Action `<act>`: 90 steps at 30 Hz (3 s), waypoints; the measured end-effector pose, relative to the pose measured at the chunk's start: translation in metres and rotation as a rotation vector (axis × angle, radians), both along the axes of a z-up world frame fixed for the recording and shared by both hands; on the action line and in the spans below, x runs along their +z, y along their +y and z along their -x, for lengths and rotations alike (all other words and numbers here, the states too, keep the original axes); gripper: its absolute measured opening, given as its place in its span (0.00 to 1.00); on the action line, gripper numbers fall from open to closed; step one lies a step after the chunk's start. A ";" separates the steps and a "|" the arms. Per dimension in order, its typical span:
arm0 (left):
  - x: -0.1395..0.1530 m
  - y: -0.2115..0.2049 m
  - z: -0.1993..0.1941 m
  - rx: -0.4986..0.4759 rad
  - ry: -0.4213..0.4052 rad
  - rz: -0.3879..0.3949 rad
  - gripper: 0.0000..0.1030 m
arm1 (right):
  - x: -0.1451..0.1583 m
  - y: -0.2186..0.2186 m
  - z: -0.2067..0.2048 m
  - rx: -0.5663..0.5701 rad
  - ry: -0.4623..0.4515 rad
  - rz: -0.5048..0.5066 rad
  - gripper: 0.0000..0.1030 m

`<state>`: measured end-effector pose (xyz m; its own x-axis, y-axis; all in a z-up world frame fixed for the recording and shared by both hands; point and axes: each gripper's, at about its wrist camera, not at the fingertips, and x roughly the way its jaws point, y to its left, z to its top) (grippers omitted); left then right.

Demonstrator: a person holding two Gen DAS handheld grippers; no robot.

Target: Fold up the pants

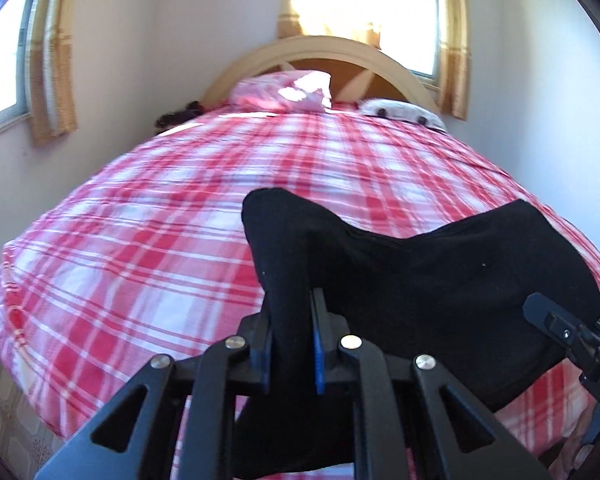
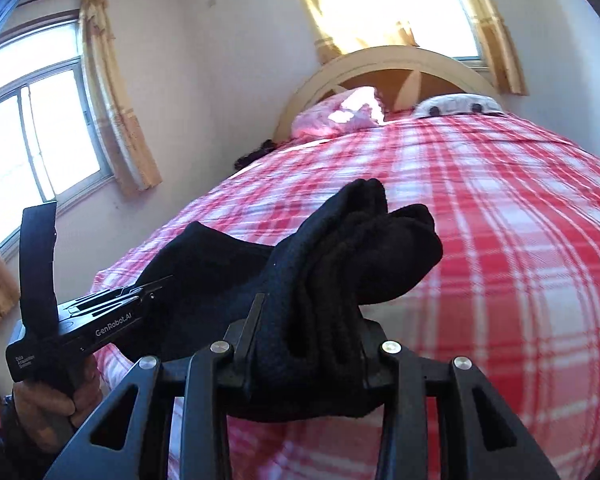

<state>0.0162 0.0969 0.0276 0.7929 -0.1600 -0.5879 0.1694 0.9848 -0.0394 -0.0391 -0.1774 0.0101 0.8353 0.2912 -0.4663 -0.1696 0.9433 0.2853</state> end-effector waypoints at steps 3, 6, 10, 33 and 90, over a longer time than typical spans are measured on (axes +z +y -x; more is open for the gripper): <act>-0.002 0.024 -0.012 0.080 -0.019 -0.024 0.16 | 0.001 0.031 -0.030 0.070 -0.028 -0.002 0.36; -0.005 0.045 -0.023 0.153 -0.021 -0.048 0.15 | -0.001 0.059 -0.054 0.123 -0.035 0.006 0.36; -0.017 0.068 -0.024 0.271 -0.047 -0.140 0.15 | -0.020 0.087 -0.087 0.186 0.038 -0.057 0.36; -0.061 0.092 -0.034 0.406 0.028 -0.261 0.44 | -0.037 0.095 -0.065 -0.029 -0.054 0.027 0.41; -0.065 0.057 0.001 0.222 0.158 -0.114 0.73 | -0.048 0.101 -0.028 0.005 0.079 0.020 0.52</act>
<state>0.0153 0.1543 -0.0369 0.6985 0.0818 -0.7109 -0.0504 0.9966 0.0651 -0.0114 -0.0759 -0.0377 0.7940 0.2854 -0.5367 -0.1524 0.9482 0.2787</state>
